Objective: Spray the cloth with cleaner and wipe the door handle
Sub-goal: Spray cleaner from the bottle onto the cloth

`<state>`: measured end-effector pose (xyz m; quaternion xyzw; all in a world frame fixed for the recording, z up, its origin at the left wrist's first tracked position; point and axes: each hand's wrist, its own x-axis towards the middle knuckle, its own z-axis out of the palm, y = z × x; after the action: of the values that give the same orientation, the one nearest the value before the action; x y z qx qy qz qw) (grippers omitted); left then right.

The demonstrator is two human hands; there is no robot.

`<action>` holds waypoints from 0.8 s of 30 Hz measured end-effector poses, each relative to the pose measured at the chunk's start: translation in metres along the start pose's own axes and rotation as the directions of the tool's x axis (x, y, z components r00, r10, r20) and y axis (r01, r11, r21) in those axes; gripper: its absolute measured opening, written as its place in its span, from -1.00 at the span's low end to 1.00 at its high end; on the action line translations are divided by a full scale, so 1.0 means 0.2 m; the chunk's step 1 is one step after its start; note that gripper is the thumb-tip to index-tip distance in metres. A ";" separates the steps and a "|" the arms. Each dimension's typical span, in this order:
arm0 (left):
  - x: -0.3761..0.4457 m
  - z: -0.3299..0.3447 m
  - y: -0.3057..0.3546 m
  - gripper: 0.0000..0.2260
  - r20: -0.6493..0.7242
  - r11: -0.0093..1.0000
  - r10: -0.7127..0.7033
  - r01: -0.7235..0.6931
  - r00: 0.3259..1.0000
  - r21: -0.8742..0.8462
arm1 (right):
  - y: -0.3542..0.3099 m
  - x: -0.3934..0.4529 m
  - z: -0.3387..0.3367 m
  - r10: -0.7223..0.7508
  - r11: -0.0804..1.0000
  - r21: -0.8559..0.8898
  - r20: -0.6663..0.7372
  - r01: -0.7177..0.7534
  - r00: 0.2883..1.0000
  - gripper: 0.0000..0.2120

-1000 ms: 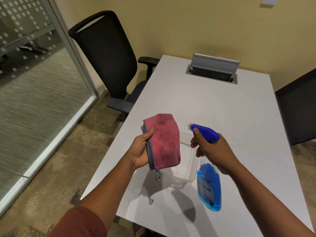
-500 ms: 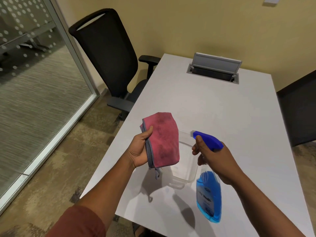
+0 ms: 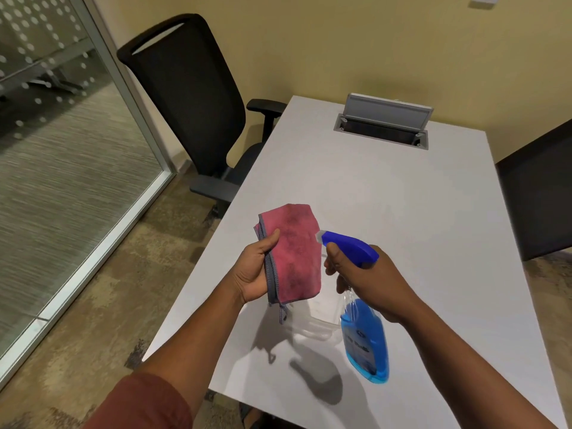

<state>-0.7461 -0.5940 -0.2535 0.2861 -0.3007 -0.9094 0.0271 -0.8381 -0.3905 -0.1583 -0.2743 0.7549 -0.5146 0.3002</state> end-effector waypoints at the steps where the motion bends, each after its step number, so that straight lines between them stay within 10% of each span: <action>1: 0.00 0.00 -0.01 -0.55 -0.009 1.000 0.003 -0.003 1.000 0.022 | -0.01 0.01 0.01 -0.012 1.000 0.002 0.003 0.012 1.000 -0.46; 24: 0.01 -0.03 0.07 -0.69 -0.016 0.998 0.017 -0.018 1.000 -0.066 | 0.07 0.02 -0.01 0.078 0.996 0.045 -0.123 -0.073 0.989 -0.52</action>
<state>-0.7451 -0.6085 -0.2509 0.2896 -0.2725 -0.9164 0.0468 -0.8444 -0.3884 -0.1712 -0.2066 0.7715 -0.5341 0.2770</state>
